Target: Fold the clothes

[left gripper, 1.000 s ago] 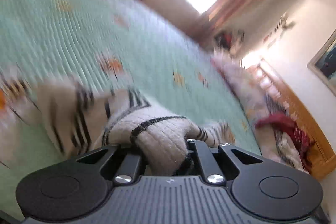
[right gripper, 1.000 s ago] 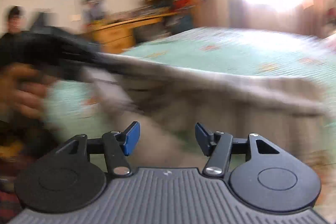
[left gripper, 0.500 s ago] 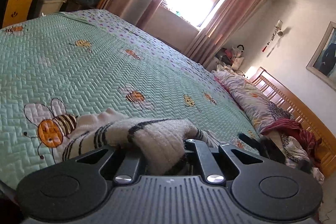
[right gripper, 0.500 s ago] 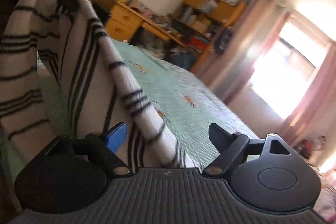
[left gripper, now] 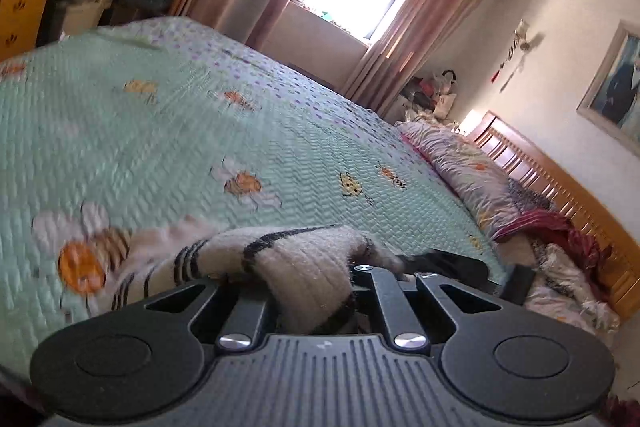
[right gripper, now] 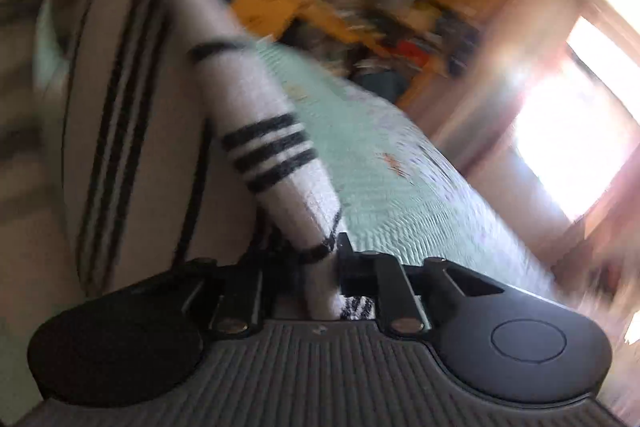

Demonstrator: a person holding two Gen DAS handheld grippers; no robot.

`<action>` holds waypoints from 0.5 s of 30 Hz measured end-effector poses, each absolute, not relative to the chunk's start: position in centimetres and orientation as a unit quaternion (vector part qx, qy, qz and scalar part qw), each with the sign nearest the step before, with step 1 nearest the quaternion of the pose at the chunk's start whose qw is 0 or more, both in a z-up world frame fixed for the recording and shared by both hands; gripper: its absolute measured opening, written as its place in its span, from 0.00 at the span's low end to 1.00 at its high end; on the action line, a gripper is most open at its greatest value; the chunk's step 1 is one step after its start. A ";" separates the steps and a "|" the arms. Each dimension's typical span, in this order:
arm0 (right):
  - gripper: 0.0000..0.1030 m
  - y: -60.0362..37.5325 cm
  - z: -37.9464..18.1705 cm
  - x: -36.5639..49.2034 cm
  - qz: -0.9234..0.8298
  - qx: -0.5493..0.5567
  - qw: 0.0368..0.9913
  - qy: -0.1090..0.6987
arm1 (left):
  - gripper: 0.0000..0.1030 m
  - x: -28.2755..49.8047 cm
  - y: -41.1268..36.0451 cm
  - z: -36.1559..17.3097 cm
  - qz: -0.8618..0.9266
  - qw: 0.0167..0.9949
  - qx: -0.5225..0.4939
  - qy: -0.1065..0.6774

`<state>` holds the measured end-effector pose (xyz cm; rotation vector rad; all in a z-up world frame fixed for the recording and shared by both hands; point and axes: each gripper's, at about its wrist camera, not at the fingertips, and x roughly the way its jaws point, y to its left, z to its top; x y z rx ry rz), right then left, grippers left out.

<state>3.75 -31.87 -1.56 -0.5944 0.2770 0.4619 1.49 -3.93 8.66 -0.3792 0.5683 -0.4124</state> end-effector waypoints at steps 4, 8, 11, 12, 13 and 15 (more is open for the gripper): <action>0.14 -39.0 2.6 2.5 0.127 -0.111 0.981 0.098 | 0.08 8.0 -10.8 12.7 -0.224 0.930 -0.115 0.268; 0.10 -46.9 7.9 1.8 0.005 -0.073 0.996 0.044 | 0.08 14.9 -22.9 18.9 -0.280 0.930 -0.035 0.236; 0.09 -52.9 14.1 -0.1 -0.091 -0.093 0.991 -0.014 | 0.08 17.2 -32.5 26.3 -0.324 0.932 0.005 0.161; 0.09 -54.8 16.4 -0.9 -0.123 -0.101 0.987 -0.037 | 0.09 17.5 -34.5 29.1 -0.333 0.933 0.003 0.133; 0.09 -56.0 19.1 -2.0 -0.145 -0.114 0.981 -0.062 | 0.09 17.7 -36.3 31.8 -0.341 0.934 -0.002 0.105; 0.09 -57.4 23.9 -4.0 -0.172 -0.140 0.969 -0.108 | 0.09 18.8 -38.2 36.2 -0.351 0.933 -0.031 0.080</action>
